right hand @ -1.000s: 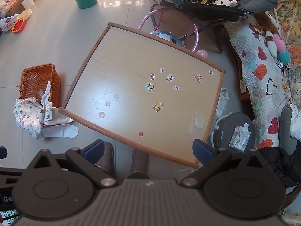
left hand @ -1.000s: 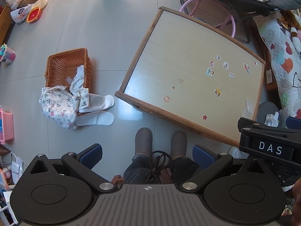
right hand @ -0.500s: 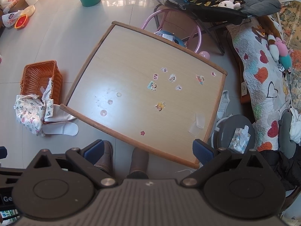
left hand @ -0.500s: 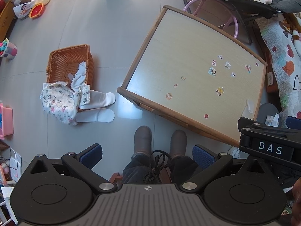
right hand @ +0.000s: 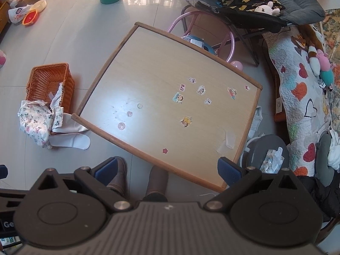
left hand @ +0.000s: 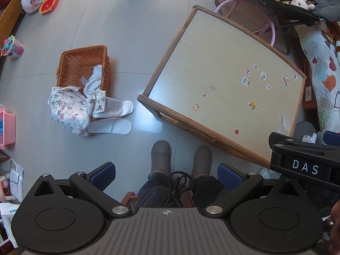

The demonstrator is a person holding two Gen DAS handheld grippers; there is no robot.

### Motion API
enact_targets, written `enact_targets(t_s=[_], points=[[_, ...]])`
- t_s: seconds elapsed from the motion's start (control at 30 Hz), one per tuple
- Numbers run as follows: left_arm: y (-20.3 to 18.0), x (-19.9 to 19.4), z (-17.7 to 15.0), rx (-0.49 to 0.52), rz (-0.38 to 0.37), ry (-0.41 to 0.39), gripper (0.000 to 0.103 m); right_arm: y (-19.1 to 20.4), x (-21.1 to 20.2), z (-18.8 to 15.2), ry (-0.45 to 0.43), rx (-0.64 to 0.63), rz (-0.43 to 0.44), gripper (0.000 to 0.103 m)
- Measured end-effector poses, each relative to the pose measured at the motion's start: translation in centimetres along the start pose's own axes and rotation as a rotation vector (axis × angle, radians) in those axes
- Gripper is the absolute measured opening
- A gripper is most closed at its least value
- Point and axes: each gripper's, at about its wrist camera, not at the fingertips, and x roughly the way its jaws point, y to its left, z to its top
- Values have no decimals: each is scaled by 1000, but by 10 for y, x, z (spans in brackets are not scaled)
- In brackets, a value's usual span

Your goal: Fold clothes

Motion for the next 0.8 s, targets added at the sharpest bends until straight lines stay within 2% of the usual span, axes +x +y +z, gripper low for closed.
enact_targets(t_s=[0.53,0.8], points=[[19,5,1,-67,3,5,102,16,3,13,5,-67,6,101],[47,8,-3,-142,-5,8,102,45,3,21,1,-135,15,101]])
